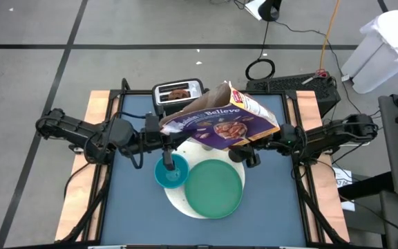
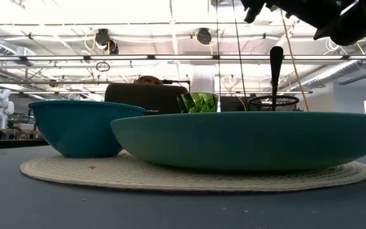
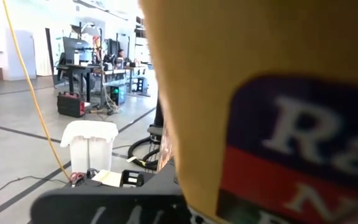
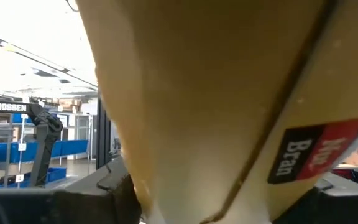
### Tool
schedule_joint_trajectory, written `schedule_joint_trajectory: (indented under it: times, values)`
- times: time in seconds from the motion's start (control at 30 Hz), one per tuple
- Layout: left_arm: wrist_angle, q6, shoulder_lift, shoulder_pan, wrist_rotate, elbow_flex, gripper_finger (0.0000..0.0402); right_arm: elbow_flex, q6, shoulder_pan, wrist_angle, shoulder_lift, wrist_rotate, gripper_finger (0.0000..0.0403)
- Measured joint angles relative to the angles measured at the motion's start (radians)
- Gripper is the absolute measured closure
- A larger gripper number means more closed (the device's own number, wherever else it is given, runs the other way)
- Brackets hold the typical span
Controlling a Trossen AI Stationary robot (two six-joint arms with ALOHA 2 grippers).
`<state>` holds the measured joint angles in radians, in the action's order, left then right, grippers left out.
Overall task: Arrange a breakfast setting
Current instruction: Pour the cereal from the purple cereal box into the blue bowl
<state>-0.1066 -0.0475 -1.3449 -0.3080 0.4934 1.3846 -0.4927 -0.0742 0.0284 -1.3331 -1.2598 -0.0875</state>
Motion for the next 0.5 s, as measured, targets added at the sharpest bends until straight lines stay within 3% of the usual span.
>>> schedule_joint_trajectory:
  times: [0.23, 0.5]
  values:
    - [0.003, 0.000, 0.000, 0.000, 0.000, 0.000, 0.0384, 0.000, 0.000, 0.000, 0.001, 0.000, 0.001, 0.0220]
    - [0.001, 0.022, -0.001, 0.000, 0.001, 0.000, 0.0381, 0.000, 0.001, 0.000, 0.006, 0.000, 0.002, 0.0222]
